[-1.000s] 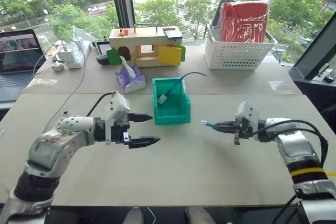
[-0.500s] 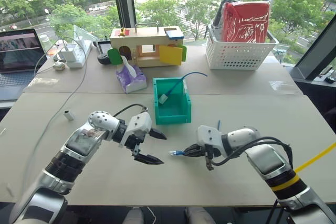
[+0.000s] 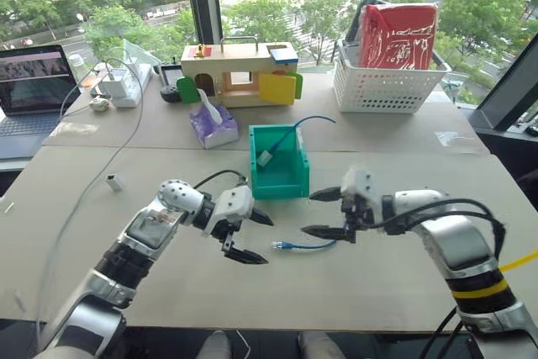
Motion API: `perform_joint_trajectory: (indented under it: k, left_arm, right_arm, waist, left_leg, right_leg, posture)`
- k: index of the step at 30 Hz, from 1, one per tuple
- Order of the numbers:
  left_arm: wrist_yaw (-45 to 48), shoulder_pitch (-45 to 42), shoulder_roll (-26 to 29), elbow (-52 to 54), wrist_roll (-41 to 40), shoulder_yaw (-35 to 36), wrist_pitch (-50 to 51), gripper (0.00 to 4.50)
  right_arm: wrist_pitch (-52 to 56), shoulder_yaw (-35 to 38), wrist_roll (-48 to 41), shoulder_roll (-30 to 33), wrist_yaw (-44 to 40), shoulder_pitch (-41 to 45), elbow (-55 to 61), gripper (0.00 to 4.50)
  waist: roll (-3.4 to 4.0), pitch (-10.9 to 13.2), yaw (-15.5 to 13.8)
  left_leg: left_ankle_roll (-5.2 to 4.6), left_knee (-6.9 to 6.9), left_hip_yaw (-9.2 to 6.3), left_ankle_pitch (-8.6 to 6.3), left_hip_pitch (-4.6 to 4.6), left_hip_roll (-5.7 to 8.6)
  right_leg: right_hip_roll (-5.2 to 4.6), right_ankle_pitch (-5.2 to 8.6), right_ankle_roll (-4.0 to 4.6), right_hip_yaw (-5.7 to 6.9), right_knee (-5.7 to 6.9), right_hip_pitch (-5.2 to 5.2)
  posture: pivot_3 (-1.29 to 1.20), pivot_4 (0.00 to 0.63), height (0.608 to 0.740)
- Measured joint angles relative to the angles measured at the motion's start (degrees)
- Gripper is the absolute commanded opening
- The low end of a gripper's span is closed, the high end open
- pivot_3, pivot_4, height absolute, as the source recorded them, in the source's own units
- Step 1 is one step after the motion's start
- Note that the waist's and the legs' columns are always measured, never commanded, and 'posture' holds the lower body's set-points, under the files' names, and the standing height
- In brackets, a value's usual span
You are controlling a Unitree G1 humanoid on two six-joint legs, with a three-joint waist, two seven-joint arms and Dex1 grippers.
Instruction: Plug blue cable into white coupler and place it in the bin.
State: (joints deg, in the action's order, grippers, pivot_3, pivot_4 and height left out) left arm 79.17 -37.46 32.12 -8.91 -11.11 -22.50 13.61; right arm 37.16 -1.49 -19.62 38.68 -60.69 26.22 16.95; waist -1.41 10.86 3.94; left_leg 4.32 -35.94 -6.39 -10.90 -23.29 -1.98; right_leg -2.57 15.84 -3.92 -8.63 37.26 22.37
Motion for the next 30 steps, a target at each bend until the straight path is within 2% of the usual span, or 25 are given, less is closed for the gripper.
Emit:
perform_joint_trajectory:
  k: [4, 11, 12, 13, 15, 24, 30]
  left_arm:
    - [0.6, -0.3, -1.1, -2.9, 2.8, -2.2, -1.9, 4.50]
    - [0.9, -2.3, -4.4, -8.9, 5.7, -3.2, -6.3, 4.50]
    - [0.9, -2.6, -5.0, -9.8, 6.0, -3.2, -6.9, 4.10]
    - [0.9, -2.6, -5.3, -10.2, 6.3, -3.2, -7.4, 3.99]
    - [0.6, -2.9, -5.6, -11.0, 6.7, -3.1, -8.2, 3.41]
    - [0.7, -2.9, -7.5, -12.3, 6.4, -2.2, -7.2, 0.10]
    - [-0.9, -2.9, -11.3, -12.5, 3.5, 1.1, -5.9, 0.08]
  right_arm:
    - [4.7, 4.7, -3.8, 1.9, 2.8, -0.6, 4.0, 4.01]
    - [7.7, 7.6, -6.7, 5.3, 5.9, -3.1, 6.9, 4.01]
    - [8.1, 8.4, -7.2, 5.7, 6.4, -3.4, 7.4, 4.08]
    - [8.2, 9.0, -7.6, 5.8, 6.7, -3.7, 7.7, 4.08]
    - [8.6, 9.4, -8.1, 6.0, 7.7, -4.8, 8.5, 4.08]
    - [13.2, 12.3, -12.6, 8.0, 11.4, -5.8, 12.1, 4.08]
    - [25.6, 23.3, -24.7, 11.8, 13.8, -9.1, 18.3, 4.08]
  waist:
    - [0.00, 0.0, 0.1]
    - [0.00, 0.0, -0.1]
    - [-0.01, 0.0, -0.2]
    - [-0.01, 0.0, -0.2]
    - [-0.01, 0.0, -0.3]
    - [-0.01, 0.0, -0.1]
    - [-0.02, 0.0, -0.6]
  left_leg:
    - [-0.05, 0.02, 0.00, -0.03, 0.01, -0.01]
    - [-0.05, -0.06, 0.00, -0.03, -0.01, 0.02]
    - [-0.06, -0.06, 0.00, -0.03, 0.00, 0.03]
    - [-0.06, -0.06, 0.00, -0.03, -0.01, 0.02]
    - [-0.06, -0.05, 0.00, -0.03, -0.01, 0.02]
    - [-0.06, -0.04, 0.00, -0.03, -0.01, 0.02]
    - [-0.07, -0.05, 0.00, -0.04, -0.09, 0.03]
  right_leg:
    - [0.01, 0.00, 0.00, 0.00, -0.01, 0.00]
    - [-0.02, 0.00, -0.02, -0.01, -0.01, -0.04]
    - [-0.02, 0.01, -0.03, 0.00, -0.02, -0.05]
    - [-0.02, 0.01, -0.03, 0.00, -0.03, -0.05]
    - [-0.02, 0.00, -0.03, 0.00, -0.03, -0.05]
    - [-0.01, 0.00, -0.03, -0.01, -0.02, -0.04]
    - [-0.03, 0.00, -0.02, 0.00, -0.04, -0.03]
  posture:
    - [0.00, 0.150, 0.740]
    - [0.00, 0.150, 0.740]
    - [0.00, 0.150, 0.740]
    - [0.00, 0.150, 0.740]
    - [0.00, 0.150, 0.740]
    - [0.00, 0.150, 0.740]
    - [0.00, 0.150, 0.740]
